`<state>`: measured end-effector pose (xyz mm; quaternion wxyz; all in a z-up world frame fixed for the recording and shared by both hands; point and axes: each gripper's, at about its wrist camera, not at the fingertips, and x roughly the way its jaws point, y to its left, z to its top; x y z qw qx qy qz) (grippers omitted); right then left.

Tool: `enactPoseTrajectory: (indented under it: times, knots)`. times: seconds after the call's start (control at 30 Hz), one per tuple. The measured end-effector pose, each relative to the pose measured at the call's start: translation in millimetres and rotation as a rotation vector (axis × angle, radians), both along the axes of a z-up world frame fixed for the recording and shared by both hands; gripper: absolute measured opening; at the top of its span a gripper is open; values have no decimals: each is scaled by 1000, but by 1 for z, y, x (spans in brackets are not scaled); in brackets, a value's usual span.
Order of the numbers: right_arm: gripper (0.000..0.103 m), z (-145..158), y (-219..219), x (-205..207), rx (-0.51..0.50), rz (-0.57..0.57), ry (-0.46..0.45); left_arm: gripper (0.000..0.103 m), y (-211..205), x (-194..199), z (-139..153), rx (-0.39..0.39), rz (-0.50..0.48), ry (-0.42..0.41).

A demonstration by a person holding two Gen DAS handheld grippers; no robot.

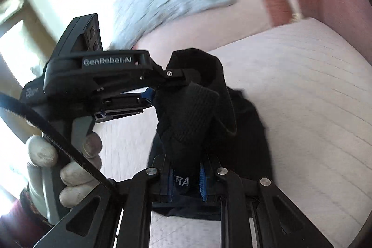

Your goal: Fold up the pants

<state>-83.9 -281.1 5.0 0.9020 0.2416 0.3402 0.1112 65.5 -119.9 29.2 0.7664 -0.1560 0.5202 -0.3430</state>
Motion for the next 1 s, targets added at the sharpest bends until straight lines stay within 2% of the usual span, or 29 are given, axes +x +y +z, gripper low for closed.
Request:
enactPoseTrajectory:
  times: [0.13, 0.27, 0.3, 0.4, 0.47, 0.57, 0.63, 0.73, 0.83, 0.9, 1.0]
  knots:
    - [19, -16, 57, 12, -144, 141, 24, 35, 58, 2, -34, -72, 114, 88]
    - [25, -33, 90, 17, -235, 254, 48, 33, 100, 2, -62, -116, 209, 161]
    - [30, -35, 95, 16, -248, 279, 49, 33, 105, 2, -67, -128, 224, 176]
    - [61, -36, 106, 12, -258, 337, 28, 33, 128, 4, -78, -182, 252, 232]
    - [65, -31, 110, 8, -246, 375, 16, 33, 139, 3, -78, -213, 255, 249]
    - [66, -24, 104, -2, -220, 401, -3, 40, 151, 2, -67, -181, 246, 213]
    - [66, -18, 94, -7, -196, 387, -13, 43, 153, 2, -63, -156, 242, 197]
    - [66, -12, 67, -8, -140, 288, -16, 43, 164, 2, -59, -125, 268, 183]
    - [66, -13, 29, 0, -75, 121, -6, 43, 171, -5, -47, -177, 294, 167]
    - [66, -16, 6, 5, -41, 42, 12, 44, 156, -15, -26, -203, 241, 112]
    - [66, -22, -15, 8, 4, -42, 43, 52, 120, -23, -6, -199, 161, 54]
